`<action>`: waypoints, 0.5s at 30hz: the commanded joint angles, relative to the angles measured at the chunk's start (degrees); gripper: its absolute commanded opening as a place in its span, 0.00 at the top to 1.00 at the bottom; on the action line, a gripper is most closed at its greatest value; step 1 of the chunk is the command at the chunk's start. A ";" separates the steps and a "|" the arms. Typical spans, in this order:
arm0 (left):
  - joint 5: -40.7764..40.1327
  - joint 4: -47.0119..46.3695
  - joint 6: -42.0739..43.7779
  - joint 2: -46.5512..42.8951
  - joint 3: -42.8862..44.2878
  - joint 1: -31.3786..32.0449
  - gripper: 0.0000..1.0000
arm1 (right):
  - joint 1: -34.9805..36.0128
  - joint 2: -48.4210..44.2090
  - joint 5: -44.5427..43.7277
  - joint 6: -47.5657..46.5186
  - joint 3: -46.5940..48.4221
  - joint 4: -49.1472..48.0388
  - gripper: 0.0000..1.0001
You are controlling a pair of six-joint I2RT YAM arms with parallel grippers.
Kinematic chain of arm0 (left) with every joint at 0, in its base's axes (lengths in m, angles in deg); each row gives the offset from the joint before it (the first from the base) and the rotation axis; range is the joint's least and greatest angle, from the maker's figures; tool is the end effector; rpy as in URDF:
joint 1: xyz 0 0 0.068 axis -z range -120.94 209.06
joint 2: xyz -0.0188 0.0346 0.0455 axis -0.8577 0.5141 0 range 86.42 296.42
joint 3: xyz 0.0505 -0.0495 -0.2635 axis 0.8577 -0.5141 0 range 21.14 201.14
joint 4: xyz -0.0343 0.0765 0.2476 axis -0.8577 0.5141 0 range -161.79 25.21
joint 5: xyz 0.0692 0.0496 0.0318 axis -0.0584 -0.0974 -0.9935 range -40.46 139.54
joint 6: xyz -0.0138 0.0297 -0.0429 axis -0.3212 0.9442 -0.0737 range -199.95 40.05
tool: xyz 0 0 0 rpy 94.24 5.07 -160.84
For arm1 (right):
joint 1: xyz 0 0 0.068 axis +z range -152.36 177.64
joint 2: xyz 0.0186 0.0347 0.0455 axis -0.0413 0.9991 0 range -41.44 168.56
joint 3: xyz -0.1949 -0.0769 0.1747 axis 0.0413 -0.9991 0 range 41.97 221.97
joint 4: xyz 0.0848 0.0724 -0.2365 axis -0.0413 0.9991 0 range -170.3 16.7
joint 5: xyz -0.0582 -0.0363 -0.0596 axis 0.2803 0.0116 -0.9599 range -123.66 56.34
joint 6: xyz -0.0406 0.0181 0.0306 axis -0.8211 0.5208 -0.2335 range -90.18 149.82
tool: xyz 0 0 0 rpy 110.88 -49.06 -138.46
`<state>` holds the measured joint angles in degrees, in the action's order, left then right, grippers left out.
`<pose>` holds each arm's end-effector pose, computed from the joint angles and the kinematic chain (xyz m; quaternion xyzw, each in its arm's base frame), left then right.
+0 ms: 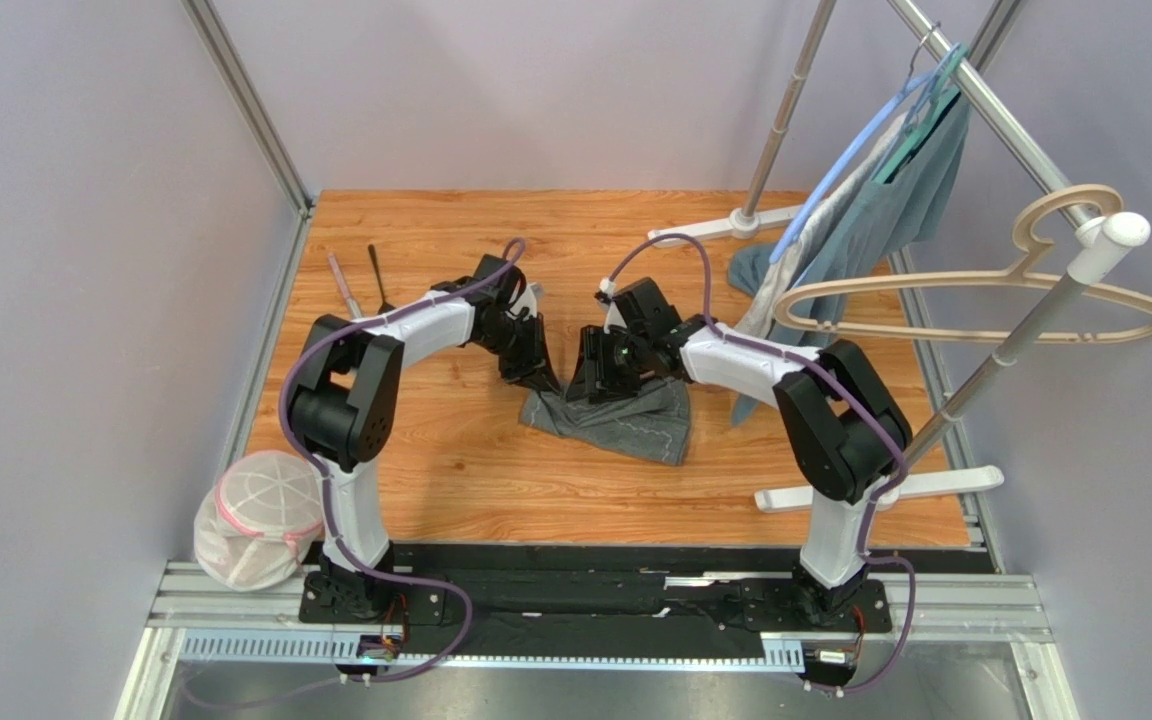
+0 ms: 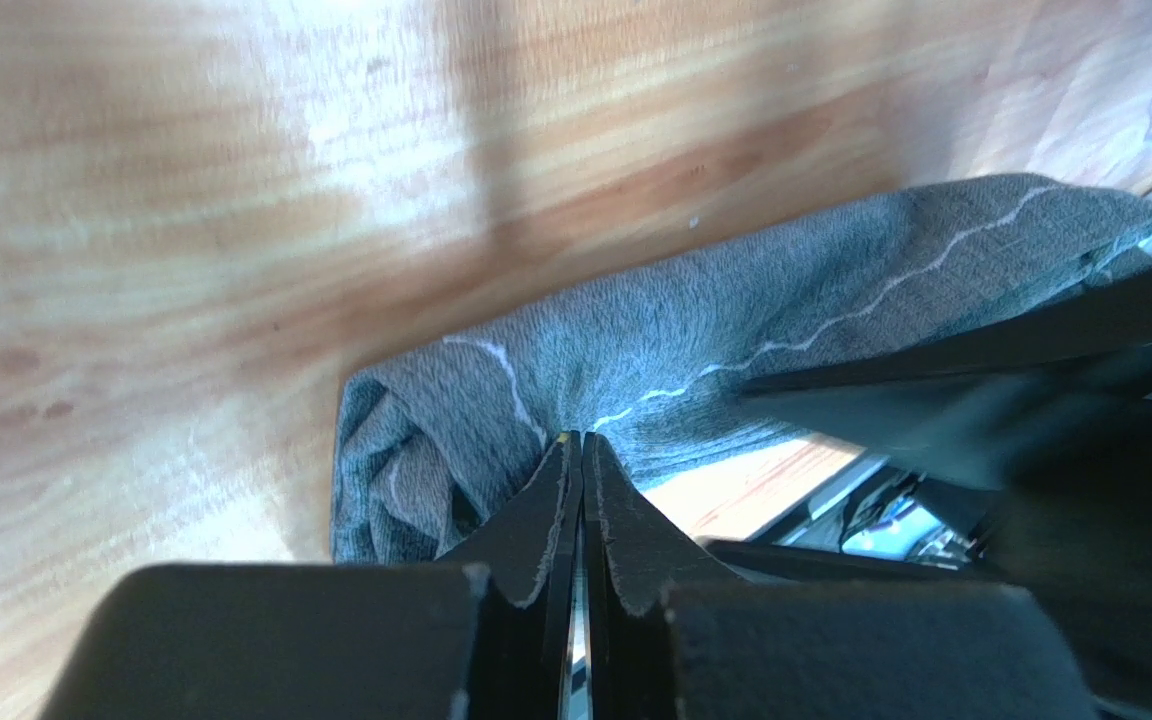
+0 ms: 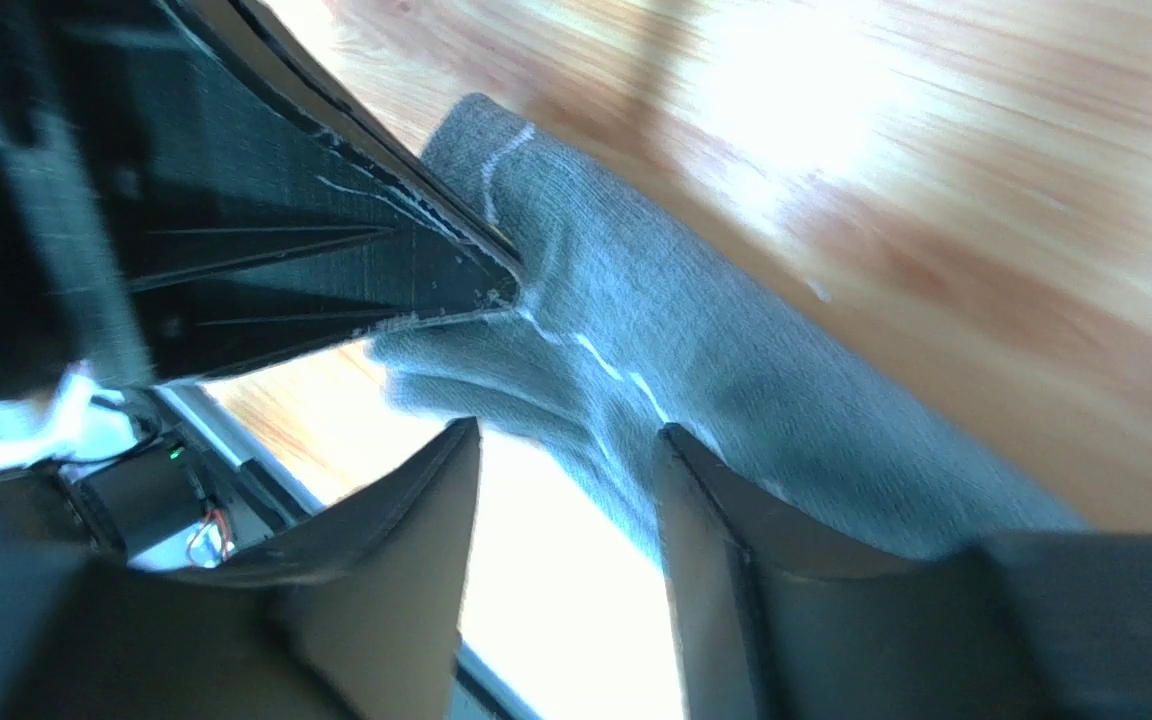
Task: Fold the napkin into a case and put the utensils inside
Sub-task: Fold the 2/3-rectangle-folded napkin at the center of the board.
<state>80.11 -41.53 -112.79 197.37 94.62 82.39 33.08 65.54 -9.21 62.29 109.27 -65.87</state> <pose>0.3463 -0.1690 0.1617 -0.0278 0.9475 -0.3158 0.0425 0.3061 0.2361 0.1695 -0.0894 0.9278 0.3353 0.1373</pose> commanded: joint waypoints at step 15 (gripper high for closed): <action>-2.62 -1.96 1.64 -6.02 -4.39 -0.13 0.94 | -6.70 0.59 -19.53 -7.77 16.19 29.68 0.47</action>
<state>78.71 -42.67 -112.33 194.49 90.92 82.39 26.67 64.99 -26.21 56.83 124.86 -40.05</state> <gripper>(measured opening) 0.064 0.535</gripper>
